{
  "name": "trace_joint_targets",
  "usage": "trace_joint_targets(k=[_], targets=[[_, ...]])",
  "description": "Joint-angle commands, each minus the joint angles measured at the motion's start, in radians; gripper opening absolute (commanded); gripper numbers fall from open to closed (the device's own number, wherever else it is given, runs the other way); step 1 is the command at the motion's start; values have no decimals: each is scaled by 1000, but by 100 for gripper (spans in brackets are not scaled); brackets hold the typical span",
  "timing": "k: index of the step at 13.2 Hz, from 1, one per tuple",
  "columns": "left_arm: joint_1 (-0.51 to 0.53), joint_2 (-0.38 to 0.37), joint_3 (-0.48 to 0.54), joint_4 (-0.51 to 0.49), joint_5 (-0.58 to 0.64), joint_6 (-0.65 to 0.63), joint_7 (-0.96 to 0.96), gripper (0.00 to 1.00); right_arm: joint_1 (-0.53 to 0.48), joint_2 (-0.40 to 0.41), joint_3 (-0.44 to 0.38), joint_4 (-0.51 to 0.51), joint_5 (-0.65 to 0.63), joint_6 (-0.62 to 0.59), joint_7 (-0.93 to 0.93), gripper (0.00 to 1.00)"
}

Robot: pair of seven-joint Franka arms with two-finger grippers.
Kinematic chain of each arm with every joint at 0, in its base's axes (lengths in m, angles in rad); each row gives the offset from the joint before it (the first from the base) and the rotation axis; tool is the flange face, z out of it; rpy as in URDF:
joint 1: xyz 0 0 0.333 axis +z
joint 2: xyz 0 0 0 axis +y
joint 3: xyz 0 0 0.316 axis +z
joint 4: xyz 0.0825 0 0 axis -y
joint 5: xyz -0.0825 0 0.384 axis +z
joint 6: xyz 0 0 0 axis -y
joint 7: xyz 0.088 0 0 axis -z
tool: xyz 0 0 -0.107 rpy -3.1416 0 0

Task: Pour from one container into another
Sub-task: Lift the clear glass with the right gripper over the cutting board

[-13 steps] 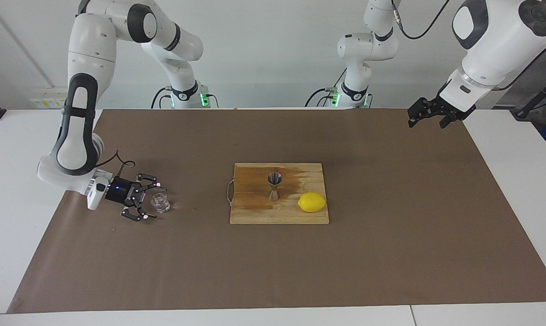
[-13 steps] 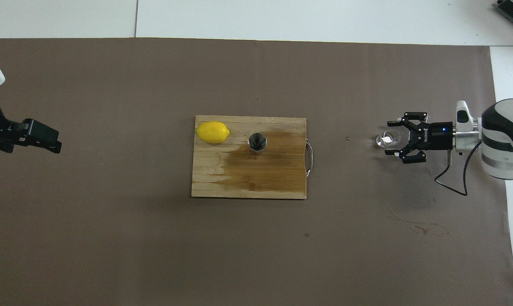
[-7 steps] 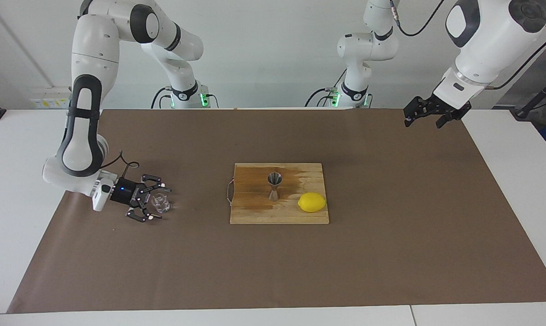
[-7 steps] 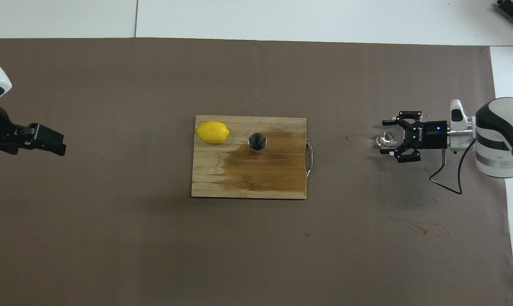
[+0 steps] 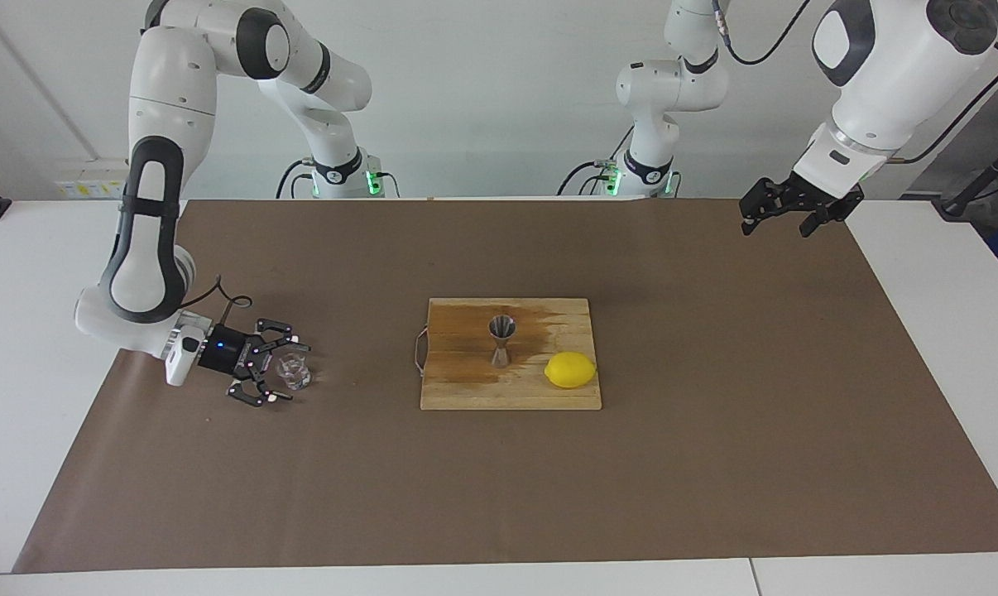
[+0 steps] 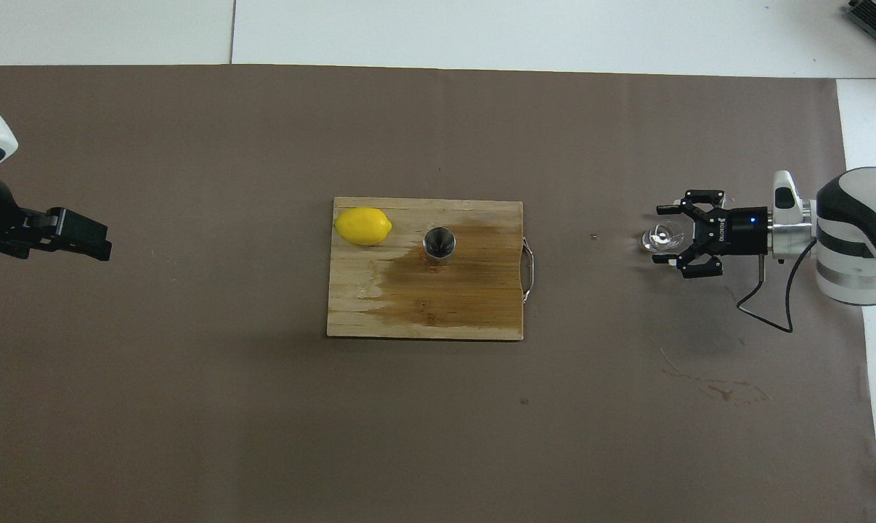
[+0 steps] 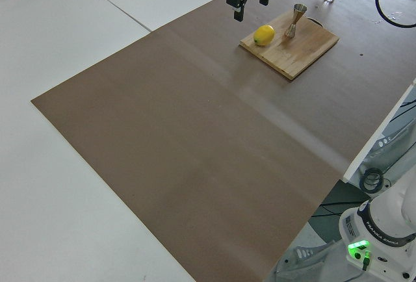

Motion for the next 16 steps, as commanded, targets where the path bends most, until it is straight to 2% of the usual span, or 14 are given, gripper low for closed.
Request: trace_joint_targets(k=[1,4,5,8,10,12,16], targets=[[-9,-35,7,-43,21,25,0,100,-11,9,5,8,-15,0,-29,93],[-8,-36,7,-45,21,20,1,100,-13,9,5,8,-15,0,-29,92],[-9,-36,7,-45,21,17,1,100,-13,9,4,11,-18,0,-29,87],[-9,-36,7,-45,21,17,0,100,-13,11,5,19,-27,1,-27,64],[-9,-36,7,-45,21,17,1,100,-13,11,5,19,-27,6,-23,54],[-9,-36,5,-45,21,17,1,100,-11,9,5,20,-27,9,-15,50],[-9,-36,5,-45,21,17,1,100,9,-12,4,48,-26,29,11,48]])
